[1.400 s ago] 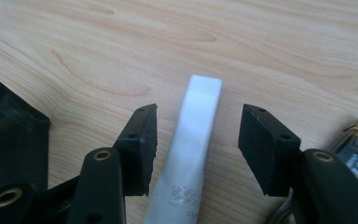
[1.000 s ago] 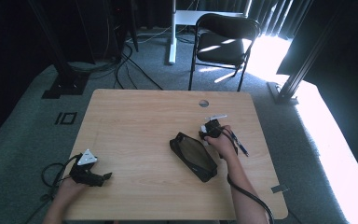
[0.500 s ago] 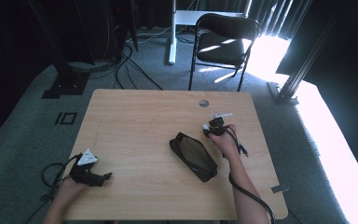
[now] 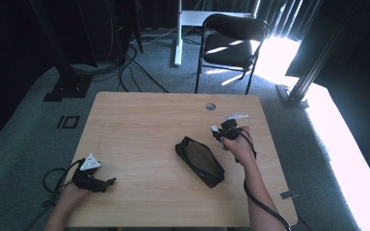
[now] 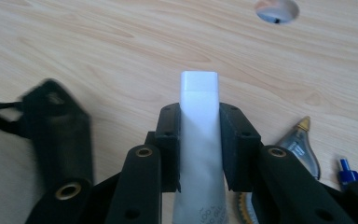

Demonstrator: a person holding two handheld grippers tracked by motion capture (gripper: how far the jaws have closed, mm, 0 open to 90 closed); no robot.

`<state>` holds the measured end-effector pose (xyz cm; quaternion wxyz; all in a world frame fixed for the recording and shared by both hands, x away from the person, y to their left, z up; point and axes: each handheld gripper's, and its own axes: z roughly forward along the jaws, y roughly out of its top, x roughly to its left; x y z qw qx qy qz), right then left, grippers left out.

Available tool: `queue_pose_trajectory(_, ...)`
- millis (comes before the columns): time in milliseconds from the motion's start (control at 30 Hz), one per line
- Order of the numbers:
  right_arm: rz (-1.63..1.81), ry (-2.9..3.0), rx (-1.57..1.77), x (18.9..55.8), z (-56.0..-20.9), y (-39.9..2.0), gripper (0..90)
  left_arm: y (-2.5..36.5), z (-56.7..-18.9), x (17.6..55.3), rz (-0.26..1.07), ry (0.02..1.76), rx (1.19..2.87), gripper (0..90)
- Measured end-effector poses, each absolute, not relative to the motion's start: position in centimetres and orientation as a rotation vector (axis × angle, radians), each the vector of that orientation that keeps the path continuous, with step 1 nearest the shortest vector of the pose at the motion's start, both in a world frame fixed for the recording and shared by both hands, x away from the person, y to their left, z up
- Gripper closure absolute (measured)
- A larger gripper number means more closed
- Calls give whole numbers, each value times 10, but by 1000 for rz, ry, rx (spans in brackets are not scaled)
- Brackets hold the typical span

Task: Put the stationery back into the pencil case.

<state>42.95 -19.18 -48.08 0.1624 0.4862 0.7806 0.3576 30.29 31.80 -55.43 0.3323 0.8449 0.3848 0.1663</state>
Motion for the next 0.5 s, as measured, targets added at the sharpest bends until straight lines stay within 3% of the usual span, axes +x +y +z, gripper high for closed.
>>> queue_pose_trajectory(500, 1127, 2263, 1269, 390, -451, -172, 705, 318, -554, 303, 435, 1005, 2207, 16)
